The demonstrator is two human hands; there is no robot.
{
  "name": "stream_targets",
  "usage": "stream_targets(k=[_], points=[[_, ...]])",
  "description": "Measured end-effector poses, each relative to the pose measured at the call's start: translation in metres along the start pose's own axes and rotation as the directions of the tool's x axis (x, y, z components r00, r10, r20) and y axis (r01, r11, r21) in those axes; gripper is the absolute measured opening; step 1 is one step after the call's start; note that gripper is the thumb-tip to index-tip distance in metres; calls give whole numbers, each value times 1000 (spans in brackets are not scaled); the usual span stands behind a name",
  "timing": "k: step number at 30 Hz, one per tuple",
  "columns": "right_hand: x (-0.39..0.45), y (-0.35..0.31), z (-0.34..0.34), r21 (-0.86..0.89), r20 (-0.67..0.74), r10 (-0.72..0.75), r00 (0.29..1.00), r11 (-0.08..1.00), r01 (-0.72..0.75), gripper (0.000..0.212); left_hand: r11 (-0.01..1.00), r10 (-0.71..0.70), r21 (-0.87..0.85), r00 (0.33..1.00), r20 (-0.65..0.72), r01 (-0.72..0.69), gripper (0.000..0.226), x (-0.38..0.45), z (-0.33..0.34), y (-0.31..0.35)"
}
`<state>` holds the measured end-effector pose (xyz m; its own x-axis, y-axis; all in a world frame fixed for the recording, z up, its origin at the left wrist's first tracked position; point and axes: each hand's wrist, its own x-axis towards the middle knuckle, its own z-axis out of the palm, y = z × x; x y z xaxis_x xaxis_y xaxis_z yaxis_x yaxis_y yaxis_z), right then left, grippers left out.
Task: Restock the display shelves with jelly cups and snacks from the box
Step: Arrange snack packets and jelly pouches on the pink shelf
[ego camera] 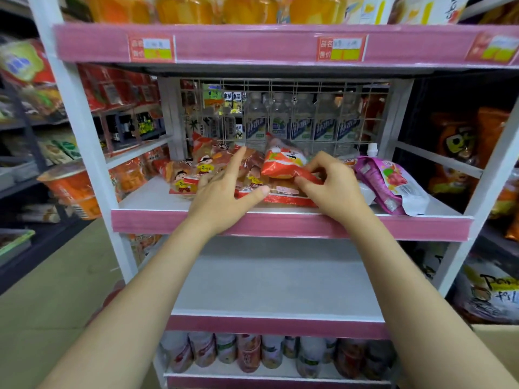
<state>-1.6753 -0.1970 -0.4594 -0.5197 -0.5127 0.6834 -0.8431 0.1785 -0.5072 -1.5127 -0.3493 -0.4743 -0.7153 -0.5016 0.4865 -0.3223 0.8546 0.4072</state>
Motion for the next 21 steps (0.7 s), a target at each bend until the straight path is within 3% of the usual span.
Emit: stream_targets(k=[2,4,5,7,9,11,15,21], points=[[-1,-10,-6,15,47,-52,998,999,52,31,984,-8,-178,1000,20,12,80,-1,-2,-3],[3,-26,-5,21,126,-151,980,988,150,51,934,19,-354,997,-81,-47,73,-3,-5,-6],[6,-32,1,11,215,-190,958,981,192,62,944,46,-315,983,-177,-101,66,-4,-7,-10],[11,-40,18,-110,395,-180,901,964,241,74,989,120,-51,943,-309,-142,60,-4,-11,-23],[17,-42,32,-234,460,-116,880,941,246,73,979,130,186,965,-228,-88,65,-3,-14,-37],[21,-39,37,-234,451,-82,889,950,206,70,948,83,314,992,-91,-50,77,-4,-13,-42],[25,-31,37,-282,435,-32,900,944,169,74,938,35,346,998,-48,-16,88,-5,-12,-35],[39,-11,32,-356,403,40,914,927,116,74,934,19,357,1000,-24,-9,85,-5,-14,-37]])
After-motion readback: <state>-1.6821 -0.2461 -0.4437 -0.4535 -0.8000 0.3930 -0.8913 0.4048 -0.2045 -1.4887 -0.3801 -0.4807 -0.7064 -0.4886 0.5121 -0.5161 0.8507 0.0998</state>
